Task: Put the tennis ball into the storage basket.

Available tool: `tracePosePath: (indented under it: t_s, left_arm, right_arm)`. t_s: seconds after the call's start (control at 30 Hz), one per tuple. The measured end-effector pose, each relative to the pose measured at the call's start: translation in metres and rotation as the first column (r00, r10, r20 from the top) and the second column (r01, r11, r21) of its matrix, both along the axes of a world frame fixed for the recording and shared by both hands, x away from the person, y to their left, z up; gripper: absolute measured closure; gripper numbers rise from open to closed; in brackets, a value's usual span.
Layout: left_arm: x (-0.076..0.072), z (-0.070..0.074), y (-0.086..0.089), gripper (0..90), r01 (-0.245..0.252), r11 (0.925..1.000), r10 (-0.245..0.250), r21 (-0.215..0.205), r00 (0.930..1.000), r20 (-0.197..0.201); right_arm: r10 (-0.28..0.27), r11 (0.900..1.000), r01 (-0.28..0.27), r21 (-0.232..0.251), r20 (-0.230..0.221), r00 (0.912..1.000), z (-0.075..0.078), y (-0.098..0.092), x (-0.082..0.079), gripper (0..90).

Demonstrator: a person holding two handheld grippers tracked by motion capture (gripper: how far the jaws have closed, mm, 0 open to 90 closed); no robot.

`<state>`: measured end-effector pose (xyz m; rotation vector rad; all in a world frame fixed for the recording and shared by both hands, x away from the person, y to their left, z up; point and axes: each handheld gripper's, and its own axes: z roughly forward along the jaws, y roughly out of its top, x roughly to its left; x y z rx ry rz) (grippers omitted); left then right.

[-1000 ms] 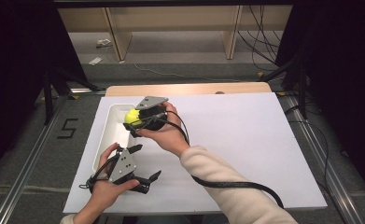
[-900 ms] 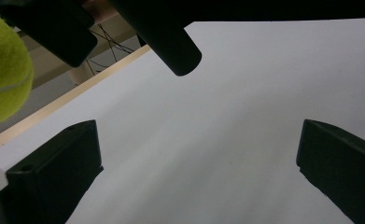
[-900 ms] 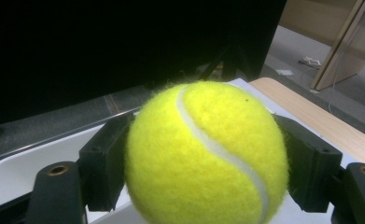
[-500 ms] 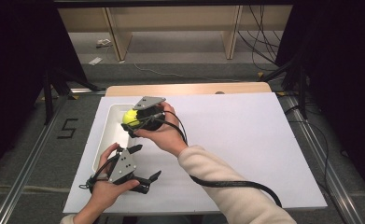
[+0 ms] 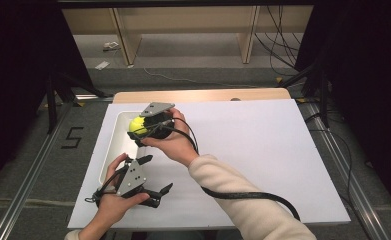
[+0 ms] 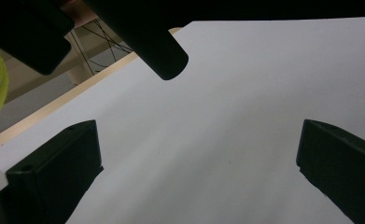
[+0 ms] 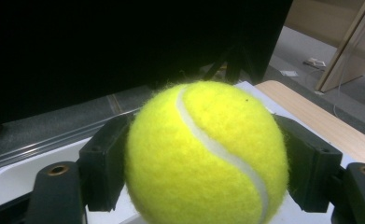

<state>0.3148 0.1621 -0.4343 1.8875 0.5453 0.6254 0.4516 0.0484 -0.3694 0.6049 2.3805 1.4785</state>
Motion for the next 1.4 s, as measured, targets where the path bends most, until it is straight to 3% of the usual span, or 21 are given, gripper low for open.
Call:
tracePosePath:
  t_s: [1.4]
  left_arm:
    - [-0.001, 0.0, -0.001, 0.0, 0.015, 0.9998, -0.015, 0.014, 0.9999, 0.007]
  right_arm:
    - [0.03, 1.0, -0.03, 0.0, -0.022, 0.9993, -0.003, 0.017, 0.007, 26.9]
